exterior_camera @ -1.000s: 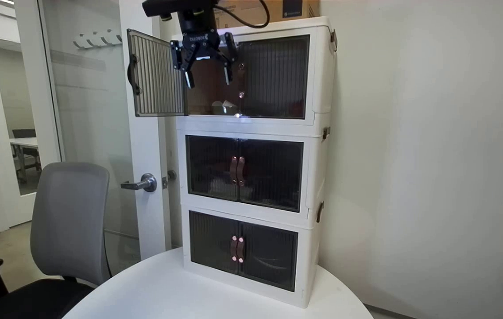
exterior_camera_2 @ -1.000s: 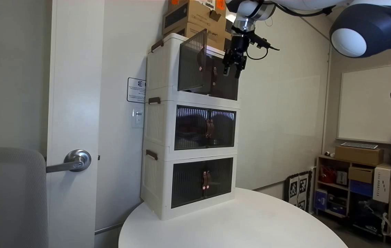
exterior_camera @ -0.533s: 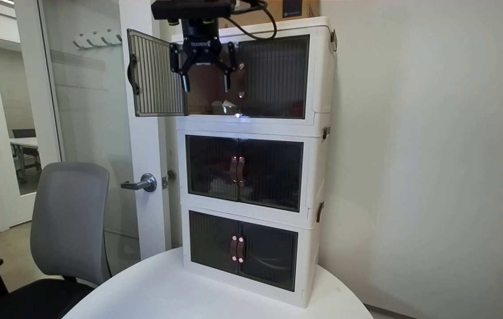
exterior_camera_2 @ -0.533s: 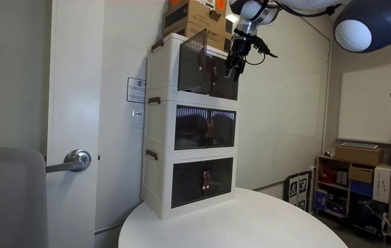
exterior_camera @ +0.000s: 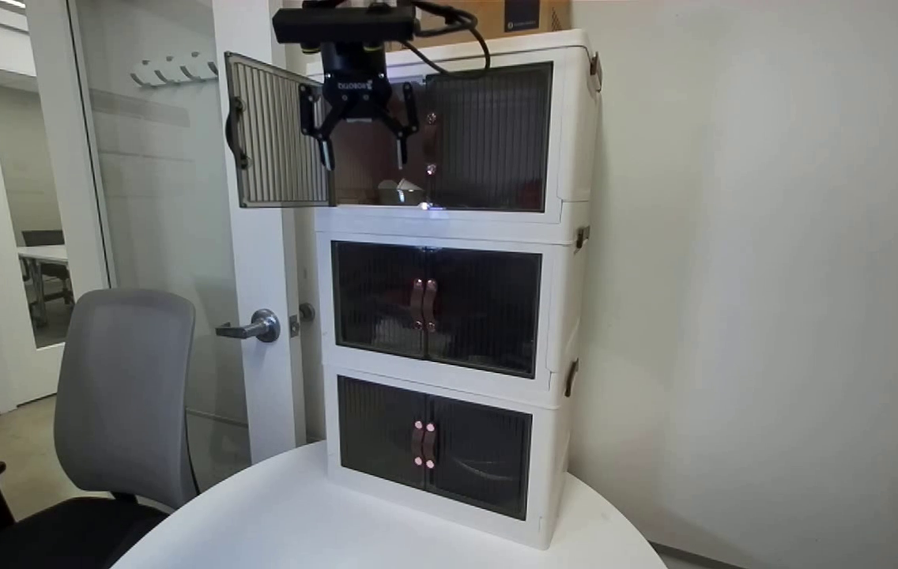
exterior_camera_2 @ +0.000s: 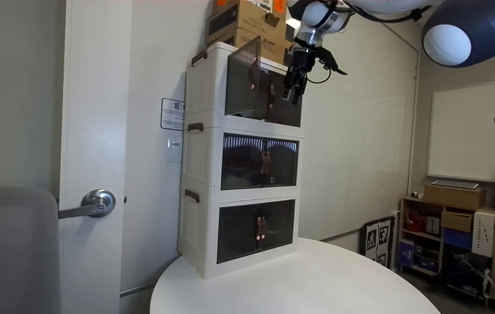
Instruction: Open the doors of the top compartment of the cabinet.
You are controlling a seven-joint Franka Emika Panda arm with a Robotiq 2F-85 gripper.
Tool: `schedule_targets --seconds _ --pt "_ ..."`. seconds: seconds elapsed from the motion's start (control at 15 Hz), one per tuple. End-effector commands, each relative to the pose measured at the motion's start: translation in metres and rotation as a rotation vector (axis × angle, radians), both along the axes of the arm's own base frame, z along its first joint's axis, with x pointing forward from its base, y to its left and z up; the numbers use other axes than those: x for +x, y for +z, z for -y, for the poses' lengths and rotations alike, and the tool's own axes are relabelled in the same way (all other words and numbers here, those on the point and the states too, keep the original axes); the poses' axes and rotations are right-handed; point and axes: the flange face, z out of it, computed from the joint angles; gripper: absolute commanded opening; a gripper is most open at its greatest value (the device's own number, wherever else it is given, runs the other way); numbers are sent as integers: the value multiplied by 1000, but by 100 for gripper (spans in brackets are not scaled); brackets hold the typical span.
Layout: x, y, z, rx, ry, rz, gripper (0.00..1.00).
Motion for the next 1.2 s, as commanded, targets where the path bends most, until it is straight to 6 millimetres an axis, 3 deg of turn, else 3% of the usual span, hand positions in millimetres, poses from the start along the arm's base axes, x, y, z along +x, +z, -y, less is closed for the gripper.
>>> schedule_targets --seconds 0.0,0.47,1.13 --pt "-1 10 16 -54 43 53 100" --pt "-4 30 78 -35 6 243 100" --pt "6 -2 95 87 414 475 100"
